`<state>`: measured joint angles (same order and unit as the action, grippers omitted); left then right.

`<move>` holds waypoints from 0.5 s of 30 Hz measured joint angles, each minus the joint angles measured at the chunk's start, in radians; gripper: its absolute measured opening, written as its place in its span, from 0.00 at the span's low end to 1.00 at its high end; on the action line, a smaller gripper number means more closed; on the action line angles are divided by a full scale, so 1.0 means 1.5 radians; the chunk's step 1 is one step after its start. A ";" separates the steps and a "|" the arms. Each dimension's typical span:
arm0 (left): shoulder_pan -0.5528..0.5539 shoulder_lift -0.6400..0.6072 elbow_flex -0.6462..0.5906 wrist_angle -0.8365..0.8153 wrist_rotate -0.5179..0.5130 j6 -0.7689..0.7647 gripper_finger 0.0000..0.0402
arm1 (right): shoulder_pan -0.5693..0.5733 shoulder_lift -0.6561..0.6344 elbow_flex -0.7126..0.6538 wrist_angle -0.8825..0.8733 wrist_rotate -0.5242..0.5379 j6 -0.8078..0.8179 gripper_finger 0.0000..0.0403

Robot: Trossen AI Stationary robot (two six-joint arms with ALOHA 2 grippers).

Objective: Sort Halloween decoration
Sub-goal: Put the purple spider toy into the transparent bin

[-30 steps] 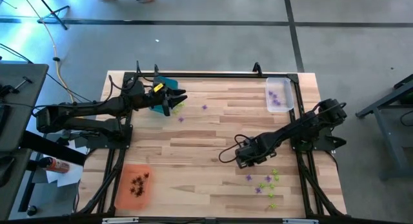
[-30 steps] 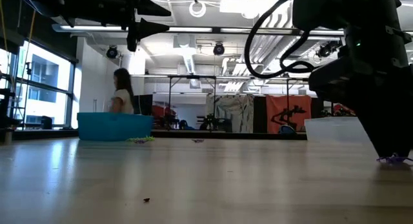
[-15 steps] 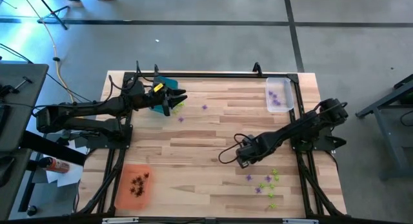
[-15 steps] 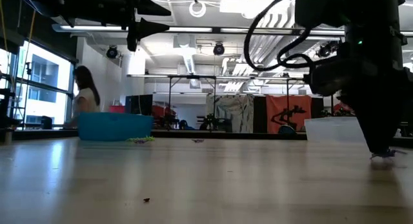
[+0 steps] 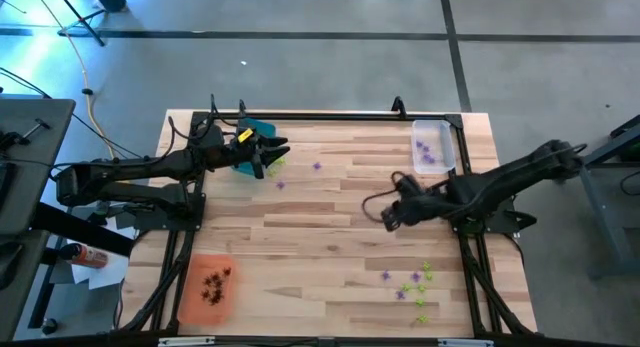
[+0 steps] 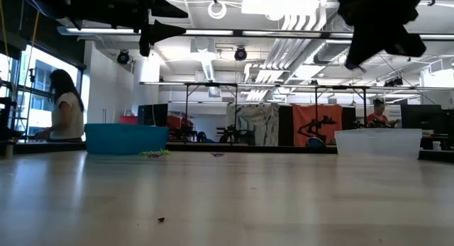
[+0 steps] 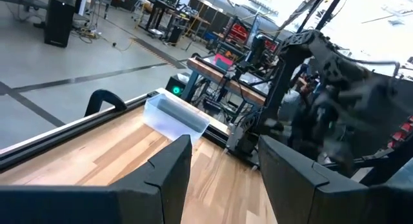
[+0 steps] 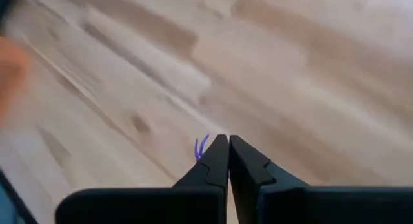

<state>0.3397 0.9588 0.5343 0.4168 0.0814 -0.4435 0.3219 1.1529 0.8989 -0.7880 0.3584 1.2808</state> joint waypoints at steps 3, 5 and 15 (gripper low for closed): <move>0.000 0.000 0.000 0.000 0.000 -0.002 0.42 | -0.012 -0.045 0.000 0.005 0.039 -0.021 0.00; 0.000 0.000 0.000 0.001 0.000 -0.010 0.42 | -0.023 -0.063 0.000 0.024 0.044 -0.053 0.00; -0.007 0.000 0.000 0.062 0.000 -0.018 0.42 | -0.102 -0.040 0.000 0.255 0.030 -0.252 0.00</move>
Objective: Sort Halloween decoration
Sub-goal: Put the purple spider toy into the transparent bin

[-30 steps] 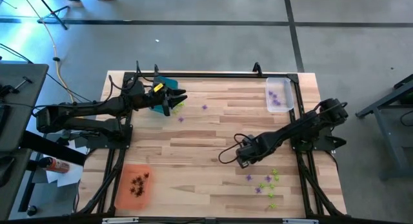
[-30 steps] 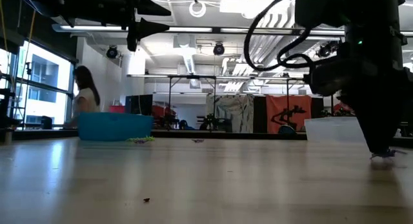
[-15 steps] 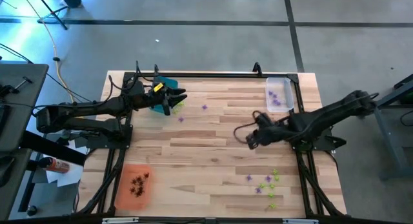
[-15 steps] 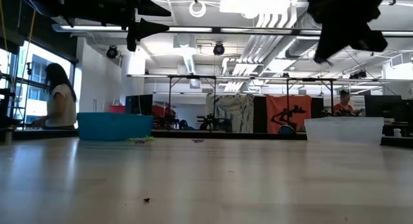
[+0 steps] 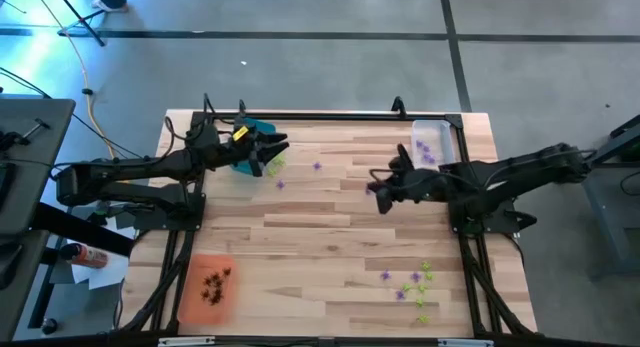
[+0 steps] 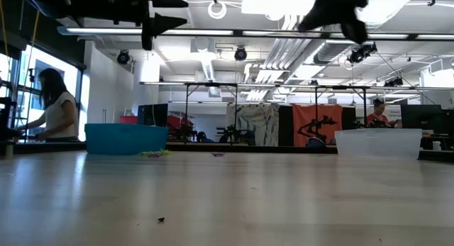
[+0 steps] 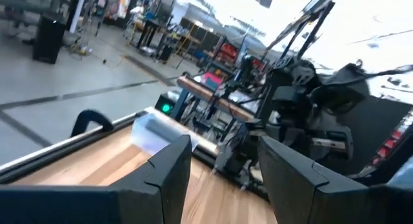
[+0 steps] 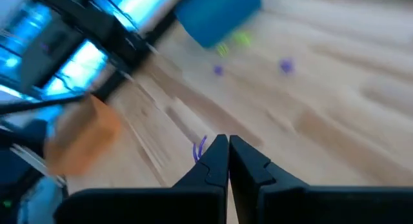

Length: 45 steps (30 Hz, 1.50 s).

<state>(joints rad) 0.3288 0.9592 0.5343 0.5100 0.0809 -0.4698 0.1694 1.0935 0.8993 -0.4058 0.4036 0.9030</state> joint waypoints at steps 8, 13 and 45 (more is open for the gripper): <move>-0.077 0.010 0.005 0.017 -0.033 0.067 0.42 | -0.105 0.068 0.000 0.258 -0.110 -0.168 0.00; -0.127 0.058 0.062 -0.009 -0.090 0.188 0.42 | -0.156 0.117 0.002 0.426 -0.198 -0.217 0.00; -0.160 0.221 0.228 -0.112 -0.168 0.321 0.53 | -0.170 0.214 0.126 0.419 -0.147 -0.324 0.00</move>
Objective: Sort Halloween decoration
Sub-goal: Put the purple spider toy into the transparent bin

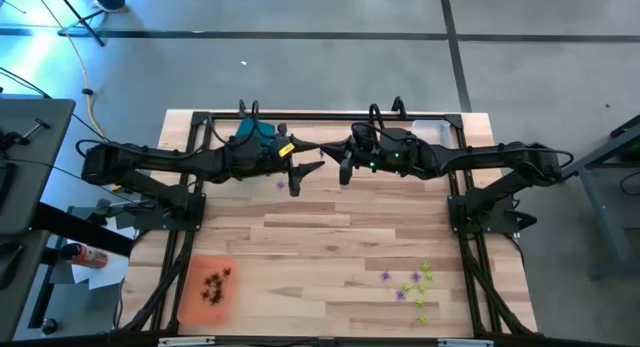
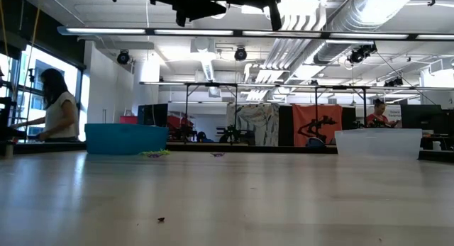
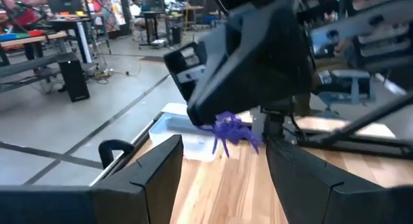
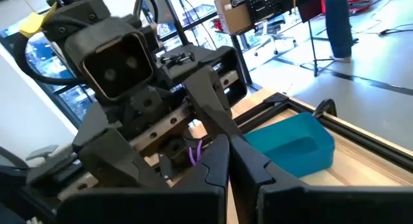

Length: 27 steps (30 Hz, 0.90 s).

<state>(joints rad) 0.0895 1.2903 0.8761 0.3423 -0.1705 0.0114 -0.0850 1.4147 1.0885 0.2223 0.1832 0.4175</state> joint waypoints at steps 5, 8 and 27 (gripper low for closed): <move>0.001 0.000 0.000 0.006 -0.003 -0.012 0.53 | 0.000 0.000 0.000 0.000 0.018 -0.007 0.00; 0.001 0.000 0.000 0.005 -0.003 -0.036 0.53 | 0.000 0.000 0.000 0.002 0.038 -0.011 0.00; 0.001 0.049 -0.001 0.081 -0.038 -0.111 0.53 | 0.009 0.000 0.000 0.000 0.080 -0.027 0.00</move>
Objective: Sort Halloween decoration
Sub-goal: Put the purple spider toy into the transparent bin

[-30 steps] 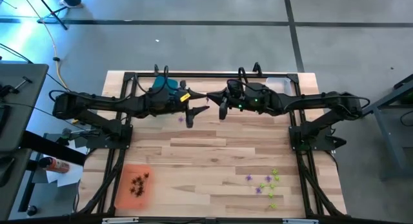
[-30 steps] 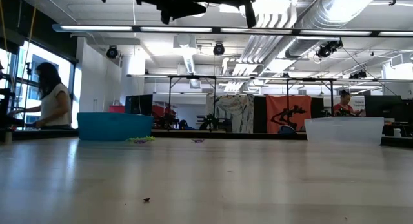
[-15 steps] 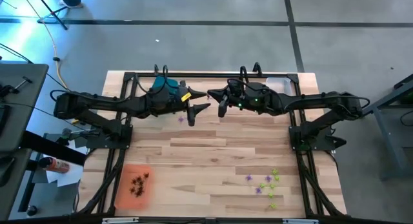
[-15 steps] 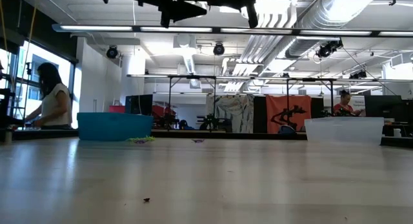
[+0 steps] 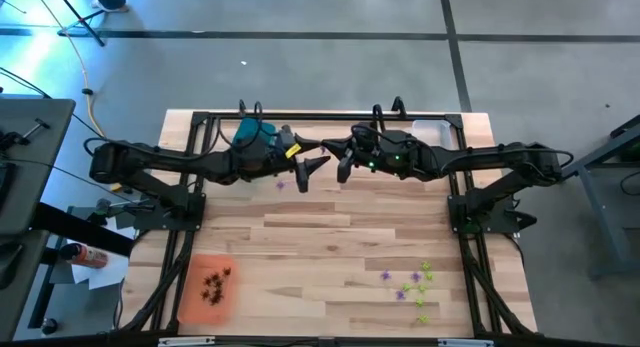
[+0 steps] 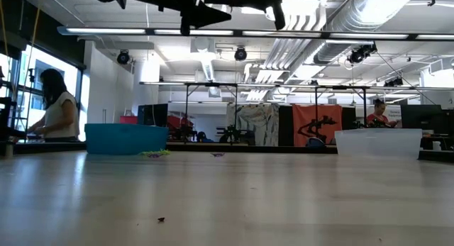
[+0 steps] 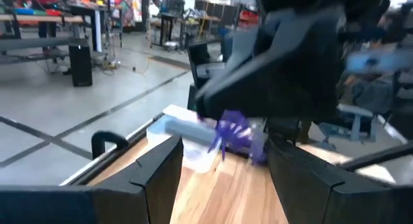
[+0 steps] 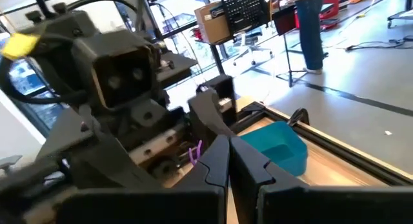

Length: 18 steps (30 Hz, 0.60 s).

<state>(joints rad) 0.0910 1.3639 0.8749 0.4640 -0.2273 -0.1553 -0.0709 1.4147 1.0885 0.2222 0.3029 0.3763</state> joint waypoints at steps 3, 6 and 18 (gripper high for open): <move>0.000 -0.003 0.001 0.007 -0.007 0.000 0.53 | 0.000 0.000 0.000 0.000 0.025 -0.003 0.00; 0.000 -0.003 0.000 0.003 -0.013 0.000 0.53 | 0.000 0.000 0.000 0.000 0.040 -0.012 0.00; 0.001 -0.004 0.000 0.010 -0.049 0.001 0.53 | 0.000 0.000 0.000 0.000 0.031 0.009 0.00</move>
<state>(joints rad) 0.0917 1.3578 0.8745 0.4793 -0.3004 -0.1543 -0.0711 1.4147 1.0885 0.2229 0.3496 0.3896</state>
